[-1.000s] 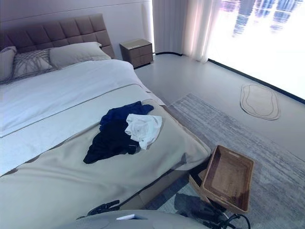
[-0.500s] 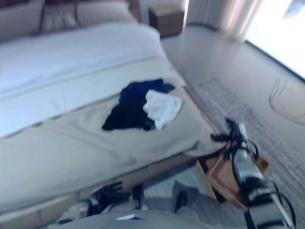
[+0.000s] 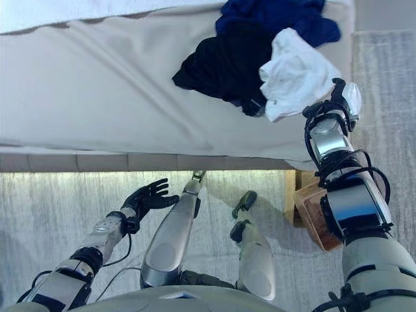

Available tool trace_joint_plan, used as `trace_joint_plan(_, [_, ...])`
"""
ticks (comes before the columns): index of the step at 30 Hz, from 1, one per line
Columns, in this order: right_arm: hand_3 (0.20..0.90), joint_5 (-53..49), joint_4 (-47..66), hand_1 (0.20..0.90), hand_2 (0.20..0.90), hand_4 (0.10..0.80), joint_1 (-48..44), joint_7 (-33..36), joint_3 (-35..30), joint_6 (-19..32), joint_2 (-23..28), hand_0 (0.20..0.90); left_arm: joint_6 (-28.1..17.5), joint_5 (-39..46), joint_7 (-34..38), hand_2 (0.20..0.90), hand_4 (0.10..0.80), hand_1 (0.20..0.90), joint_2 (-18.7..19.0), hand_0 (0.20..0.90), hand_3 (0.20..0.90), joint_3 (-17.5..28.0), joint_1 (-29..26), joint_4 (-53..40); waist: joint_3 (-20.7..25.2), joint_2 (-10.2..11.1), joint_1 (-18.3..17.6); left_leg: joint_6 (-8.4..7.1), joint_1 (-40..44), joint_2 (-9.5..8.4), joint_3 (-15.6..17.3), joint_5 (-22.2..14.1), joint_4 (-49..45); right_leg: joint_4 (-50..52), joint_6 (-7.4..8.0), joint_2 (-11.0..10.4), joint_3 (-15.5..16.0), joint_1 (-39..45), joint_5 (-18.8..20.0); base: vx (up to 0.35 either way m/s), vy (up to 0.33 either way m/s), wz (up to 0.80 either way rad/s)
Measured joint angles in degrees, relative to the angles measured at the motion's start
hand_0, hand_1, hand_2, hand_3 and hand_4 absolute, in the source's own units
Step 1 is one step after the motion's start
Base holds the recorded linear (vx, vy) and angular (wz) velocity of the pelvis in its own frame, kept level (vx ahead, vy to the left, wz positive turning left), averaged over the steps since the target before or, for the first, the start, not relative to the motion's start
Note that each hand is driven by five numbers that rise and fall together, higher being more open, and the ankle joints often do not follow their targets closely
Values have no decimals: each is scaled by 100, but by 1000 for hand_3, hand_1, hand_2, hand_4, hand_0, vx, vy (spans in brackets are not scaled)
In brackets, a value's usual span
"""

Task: Pick up the clothes from the bed and place them into the basket

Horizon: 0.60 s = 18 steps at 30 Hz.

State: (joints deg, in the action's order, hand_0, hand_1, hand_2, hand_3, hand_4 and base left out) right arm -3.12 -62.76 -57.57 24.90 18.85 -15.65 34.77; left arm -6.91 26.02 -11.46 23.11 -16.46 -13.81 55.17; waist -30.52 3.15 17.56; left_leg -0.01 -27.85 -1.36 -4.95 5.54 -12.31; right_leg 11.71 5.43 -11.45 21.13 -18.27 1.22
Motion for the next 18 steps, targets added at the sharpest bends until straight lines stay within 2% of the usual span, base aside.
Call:
trace_joint_plan(3, [900,35,-168,900,900,800,-216,-15,76,-126,1,900,-62,157,39,900,800,900,34,900,900,-53,166,63,-62,-47,79,114,-85,-156,22,-96,-211,536,11,-241,-3,-276,-10,38,183,8])
trace_joint_plan(5, [900,100,-355,900,900,800,-415,-15,222,-213,24,900,-122,226,34,900,800,900,40,900,900,-80,286,14,-87,-85,98,190,-139,-199,43,-222,-388,839,5,-365,-7,-422,-57,34,95,-3])
trace_joint_plan(7, [900,218,-369,900,900,800,-585,-17,252,-258,26,900,-199,355,34,900,800,900,60,900,900,-77,357,9,-94,-98,124,235,-300,-222,73,-354,-664,1065,-51,-420,-8,-565,-125,24,79,-8])
trace_joint_plan(11, [900,259,-382,900,900,800,-994,-16,478,-310,144,900,-334,621,-31,900,800,900,87,900,900,-59,368,-152,-103,-128,120,282,-810,-254,88,-497,-1112,1447,-211,-463,-20,-965,-499,0,32,2])
trace_joint_plan(12, [900,255,-379,900,900,800,-1084,-11,478,-277,160,900,-336,666,-34,900,800,900,89,900,900,-54,368,-204,-110,-140,125,268,-969,-263,104,-544,-1260,1450,-185,-464,-31,-1043,-601,4,34,-5])
trace_joint_plan(13, [675,252,-372,707,707,575,-1163,1,482,-216,166,707,-338,683,-34,900,800,900,85,900,900,-52,371,-239,-126,-169,127,251,-1106,-255,116,-589,-1401,1449,-110,-455,-34,-1094,-705,1,36,-10])
trace_joint_plan(14, [422,249,-327,491,491,322,-1225,11,483,-149,169,491,-338,725,-37,900,800,900,66,900,900,-52,375,-249,-136,-224,129,194,-1224,-218,104,-652,-1504,1506,-112,-416,-53,-1197,-730,-1,34,-16])
trace_joint_plan(15, [200,250,-193,300,300,100,-1238,42,501,-119,173,300,-338,770,-48,900,800,900,60,900,900,-50,394,-251,-139,-249,126,170,-1337,-176,103,-682,-1558,1579,-114,-383,-100,-1330,-734,-4,29,-21])
trace_joint_plan(18, [200,241,66,300,300,100,-1240,228,678,60,243,300,-340,775,-77,900,800,900,13,900,900,-52,484,-269,-146,-268,99,151,-1531,-149,118,-677,-1573,1720,-116,-362,-257,-1647,-736,-17,33,-16])
